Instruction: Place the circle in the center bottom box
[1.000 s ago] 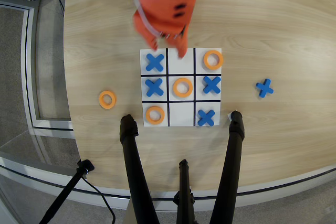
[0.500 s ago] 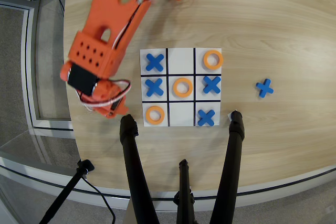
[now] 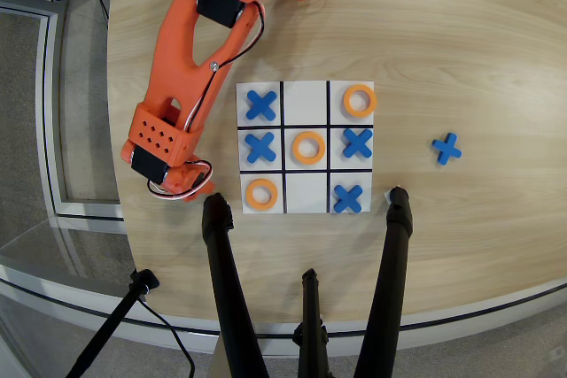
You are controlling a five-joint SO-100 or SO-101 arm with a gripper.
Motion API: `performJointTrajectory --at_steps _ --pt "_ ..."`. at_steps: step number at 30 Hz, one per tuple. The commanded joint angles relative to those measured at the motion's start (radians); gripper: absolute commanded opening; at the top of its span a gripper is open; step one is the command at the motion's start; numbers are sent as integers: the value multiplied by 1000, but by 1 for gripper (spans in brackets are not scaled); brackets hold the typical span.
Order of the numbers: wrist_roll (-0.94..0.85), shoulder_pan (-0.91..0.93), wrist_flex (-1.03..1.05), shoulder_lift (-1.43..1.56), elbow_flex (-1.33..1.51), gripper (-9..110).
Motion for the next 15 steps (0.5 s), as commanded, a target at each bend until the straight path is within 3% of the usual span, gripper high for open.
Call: performJointTrajectory --at_steps 1,15 --pt "6 2 -12 -18 -69 22" --pt "-3 20 -12 -110 -152 22"
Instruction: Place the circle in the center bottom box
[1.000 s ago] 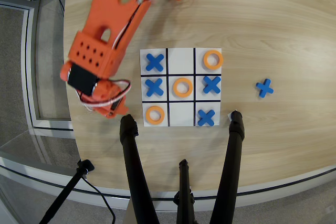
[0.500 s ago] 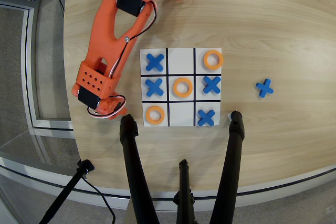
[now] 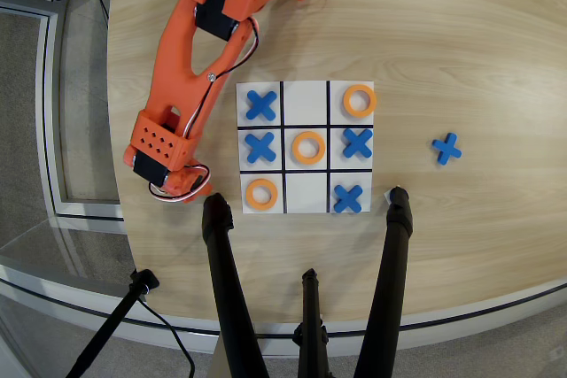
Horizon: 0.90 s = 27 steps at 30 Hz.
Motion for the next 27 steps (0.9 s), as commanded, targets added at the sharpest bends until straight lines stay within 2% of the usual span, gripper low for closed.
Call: performJointTrajectory --at_steps 1,16,21,27 --pt "-3 9 -9 0 -51 22" --pt "-63 49 -35 -77 -104 22" --pt "-117 72 67 -61 -80 22" --pt "-95 35 170 -49 -77 22"
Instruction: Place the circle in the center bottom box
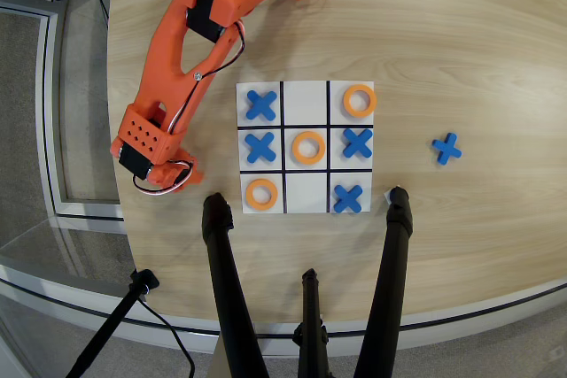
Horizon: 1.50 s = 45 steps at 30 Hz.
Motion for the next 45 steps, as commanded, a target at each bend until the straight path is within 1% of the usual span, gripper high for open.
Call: performJointTrajectory --at_steps 1,6,9,12,14,19,21,23,29,37,43,45 --pt "29 -38 48 23 14 22" --pt "114 -91 -32 -15 9 22" --pt "133 -97 -63 -43 -32 22" --pt "127 -83 -156 -60 -32 22" --pt "92 -60 -178 -67 -32 22" --pt "20 -6 -103 -61 -29 22" --pt "-6 2 -38 -52 -28 22" --pt "-29 3 21 -44 -25 22" --pt "-37 -35 97 -37 -28 22" --pt "51 -104 83 -60 -75 22" --pt "54 -81 58 -83 -109 22" --pt "51 -69 63 -83 -110 18"
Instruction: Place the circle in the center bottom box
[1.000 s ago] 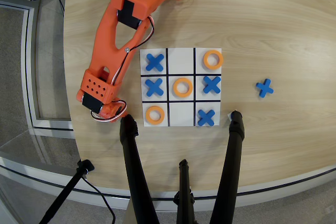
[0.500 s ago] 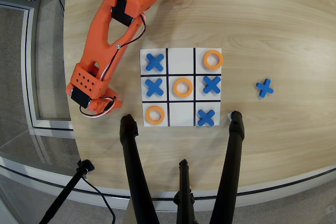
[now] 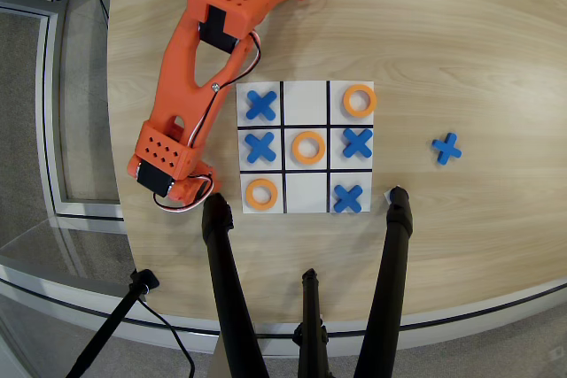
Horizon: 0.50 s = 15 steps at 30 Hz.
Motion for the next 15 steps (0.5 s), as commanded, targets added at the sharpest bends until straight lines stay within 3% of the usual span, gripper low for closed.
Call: performJointTrajectory --at_steps 1,11,15 --pt "6 20 -2 -8 -3 16" --pt "6 18 9 -8 8 0" --pt "9 20 12 -11 3 0"
